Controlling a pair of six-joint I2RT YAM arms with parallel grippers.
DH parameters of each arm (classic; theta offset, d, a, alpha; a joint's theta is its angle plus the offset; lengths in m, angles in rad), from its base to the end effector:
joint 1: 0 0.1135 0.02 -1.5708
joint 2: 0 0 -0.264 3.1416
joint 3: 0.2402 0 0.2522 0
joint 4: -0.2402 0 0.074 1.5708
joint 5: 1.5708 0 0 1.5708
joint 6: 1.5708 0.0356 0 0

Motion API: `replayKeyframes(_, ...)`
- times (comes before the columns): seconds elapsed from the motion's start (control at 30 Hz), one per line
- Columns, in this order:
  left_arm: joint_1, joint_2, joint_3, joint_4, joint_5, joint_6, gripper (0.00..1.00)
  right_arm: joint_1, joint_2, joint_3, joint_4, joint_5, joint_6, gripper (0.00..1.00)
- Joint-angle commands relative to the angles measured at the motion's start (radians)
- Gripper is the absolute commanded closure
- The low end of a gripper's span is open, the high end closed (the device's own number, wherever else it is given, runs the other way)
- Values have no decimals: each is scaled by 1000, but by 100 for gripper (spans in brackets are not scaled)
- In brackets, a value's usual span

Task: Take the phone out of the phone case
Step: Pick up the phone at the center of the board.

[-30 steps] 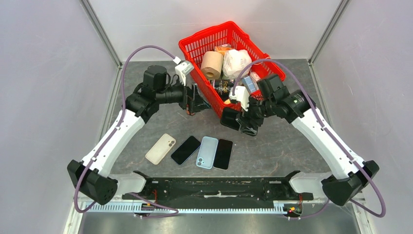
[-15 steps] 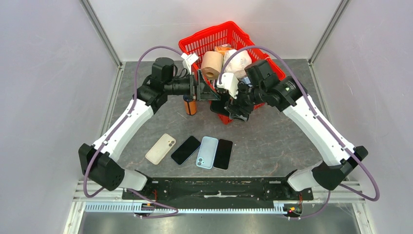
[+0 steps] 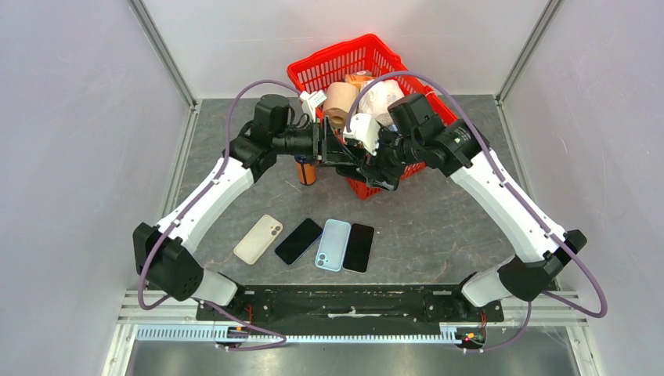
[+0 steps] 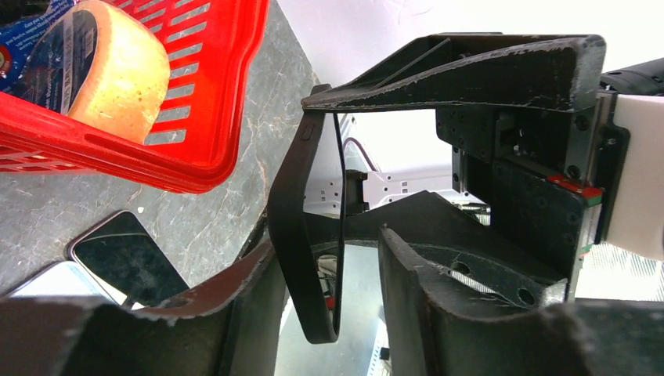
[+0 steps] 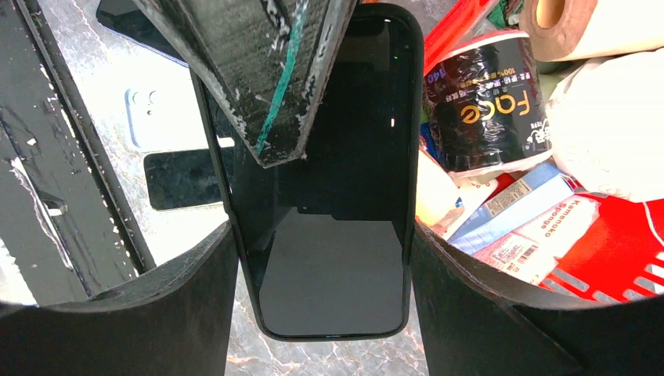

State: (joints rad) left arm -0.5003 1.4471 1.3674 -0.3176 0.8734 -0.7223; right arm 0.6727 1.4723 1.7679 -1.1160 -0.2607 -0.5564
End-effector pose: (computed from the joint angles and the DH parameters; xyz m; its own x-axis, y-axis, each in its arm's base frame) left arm 0.2727 -0.1802 0.3783 -0.8684 -0.0091 -0.4958 0.4720 0.2911 -0.8321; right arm 0.2170 0.1846 0.4257 -0.0952 -0.7283 -0.6786 -0.9301 0.3080 -0.2001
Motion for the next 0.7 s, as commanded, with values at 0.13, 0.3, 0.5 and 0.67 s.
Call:
replayKeyframes(0.13,-17,13,-7,58,33,-61,68,15,5,85,48,10,27,100)
replayKeyframes(0.3,-17,22,-8,91,51,-67,98,18,6,87,50,4,36,100)
replayKeyframes(0.5,-16,22,7,76,63,6,98,17,-4,67,54,-3,48,97)
replayKeyframes(0.67,-15,6,44,42,79,71,98,18,-21,43,54,-15,62,61)
